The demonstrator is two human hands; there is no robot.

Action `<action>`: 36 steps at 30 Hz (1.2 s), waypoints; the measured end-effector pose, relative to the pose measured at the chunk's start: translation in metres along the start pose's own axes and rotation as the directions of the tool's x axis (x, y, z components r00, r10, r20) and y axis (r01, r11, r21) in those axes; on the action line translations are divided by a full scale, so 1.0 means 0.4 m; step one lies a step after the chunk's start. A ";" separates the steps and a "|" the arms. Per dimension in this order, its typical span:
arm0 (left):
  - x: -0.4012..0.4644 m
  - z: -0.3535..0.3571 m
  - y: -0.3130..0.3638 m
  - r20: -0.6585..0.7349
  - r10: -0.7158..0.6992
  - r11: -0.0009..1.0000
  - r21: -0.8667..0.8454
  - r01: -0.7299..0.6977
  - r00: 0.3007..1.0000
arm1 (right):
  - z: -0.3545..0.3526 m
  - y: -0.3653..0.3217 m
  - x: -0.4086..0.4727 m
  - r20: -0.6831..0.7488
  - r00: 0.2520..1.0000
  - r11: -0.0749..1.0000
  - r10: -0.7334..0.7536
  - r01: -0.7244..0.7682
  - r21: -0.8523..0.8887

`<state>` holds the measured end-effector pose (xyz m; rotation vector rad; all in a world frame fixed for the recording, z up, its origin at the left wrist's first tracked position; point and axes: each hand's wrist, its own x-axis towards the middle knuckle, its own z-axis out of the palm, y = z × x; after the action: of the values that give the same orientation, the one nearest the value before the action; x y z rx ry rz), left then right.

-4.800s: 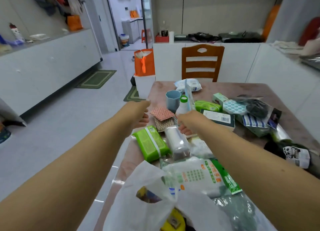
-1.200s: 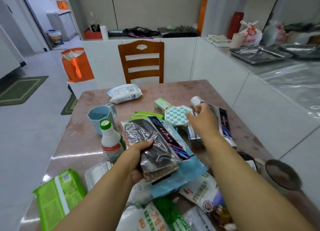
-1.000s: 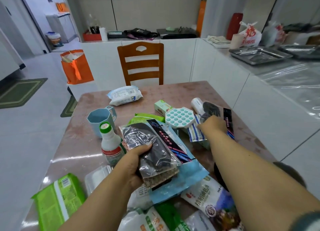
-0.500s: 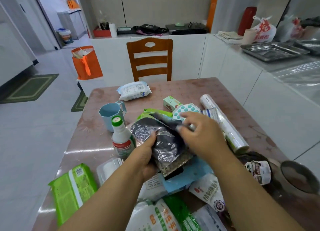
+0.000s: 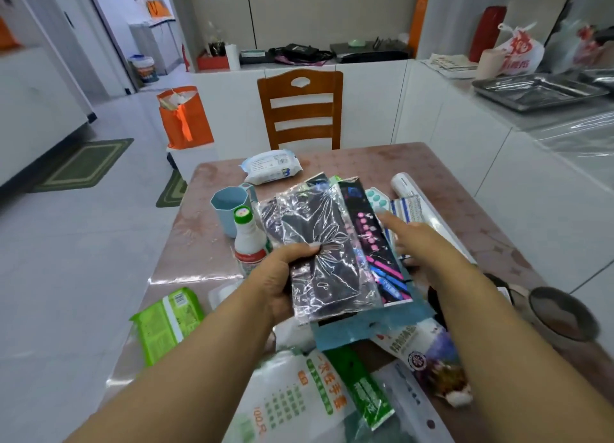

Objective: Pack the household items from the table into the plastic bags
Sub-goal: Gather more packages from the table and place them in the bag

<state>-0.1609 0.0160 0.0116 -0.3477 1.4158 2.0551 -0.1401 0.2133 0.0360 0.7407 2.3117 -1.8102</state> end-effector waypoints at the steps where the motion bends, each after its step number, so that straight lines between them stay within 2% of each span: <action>1: -0.017 0.004 0.009 0.018 0.021 0.999 0.027 -0.022 1.000 | 0.004 -0.005 -0.012 0.137 0.988 0.988 0.076 -0.094 0.123; 2: -0.032 0.009 0.016 0.039 0.038 0.997 0.068 -0.040 0.999 | 0.012 -0.009 -0.030 0.238 0.967 0.966 0.094 -0.146 0.214; 4: -0.065 0.019 0.026 0.092 0.044 0.988 0.142 -0.057 0.995 | 0.030 -0.006 -0.058 0.344 0.936 0.940 0.070 -0.178 0.292; 8: -0.147 0.022 0.028 0.114 0.058 0.977 0.196 -0.080 0.992 | 0.080 -0.014 -0.135 0.435 0.900 0.883 0.005 -0.208 0.420; 11: -0.227 0.016 0.018 0.093 0.135 0.963 0.222 -0.153 0.986 | 0.118 -0.028 -0.203 0.488 0.871 0.884 -0.060 -0.181 0.430; 13: -0.275 0.001 0.012 0.064 0.164 0.949 0.262 -0.175 0.984 | 0.144 -0.030 -0.242 0.467 0.882 0.906 -0.063 -0.145 0.397; 16: -0.355 -0.027 0.005 0.035 0.131 0.938 0.319 -0.135 0.991 | 0.180 -0.015 -0.302 0.412 0.910 0.923 -0.043 -0.122 0.366; 19: -0.425 -0.070 -0.006 0.013 0.193 0.929 0.320 -0.187 0.981 | 0.195 0.007 -0.349 0.382 0.924 0.912 -0.028 -0.132 0.389; 21: -0.480 -0.104 -0.012 -0.093 0.220 0.896 0.413 -0.164 0.971 | 0.189 0.013 -0.374 0.353 0.935 0.880 -0.048 -0.127 0.457; 23: -0.514 -0.142 -0.026 -0.243 0.240 0.836 0.544 -0.073 0.940 | 0.176 0.021 -0.388 0.328 0.943 0.835 -0.063 -0.130 0.534; 26: -0.546 -0.184 -0.084 -0.331 0.248 0.735 0.676 0.045 0.910 | 0.163 0.045 -0.405 0.275 0.960 0.806 -0.056 -0.119 0.579; 27: -0.556 -0.191 -0.113 -0.319 0.264 0.654 0.753 0.075 0.910 | 0.162 0.055 -0.416 0.262 0.964 0.800 -0.049 -0.119 0.588; 30: -0.544 -0.204 -0.196 -0.229 0.237 0.236 0.956 0.173 0.944 | 0.162 0.076 -0.451 0.235 0.972 0.768 -0.020 -0.135 0.626; 32: -0.530 -0.194 -0.249 -0.210 0.180 0.061 0.978 0.202 0.961 | 0.163 0.086 -0.470 0.224 0.975 0.757 0.000 -0.146 0.637; 34: -0.512 -0.195 -0.280 -0.259 0.121 0.100 0.964 0.248 0.958 | 0.163 0.096 -0.482 0.216 0.976 0.754 0.020 -0.156 0.638; 36: -0.512 -0.199 -0.289 -0.269 0.147 0.227 0.946 0.233 0.952 | 0.157 0.099 -0.493 0.209 0.977 0.754 0.031 -0.160 0.637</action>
<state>0.0601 -0.0972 0.0025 -0.1205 2.5409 0.6395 0.0369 0.1009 0.0577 0.6949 1.4608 -2.5287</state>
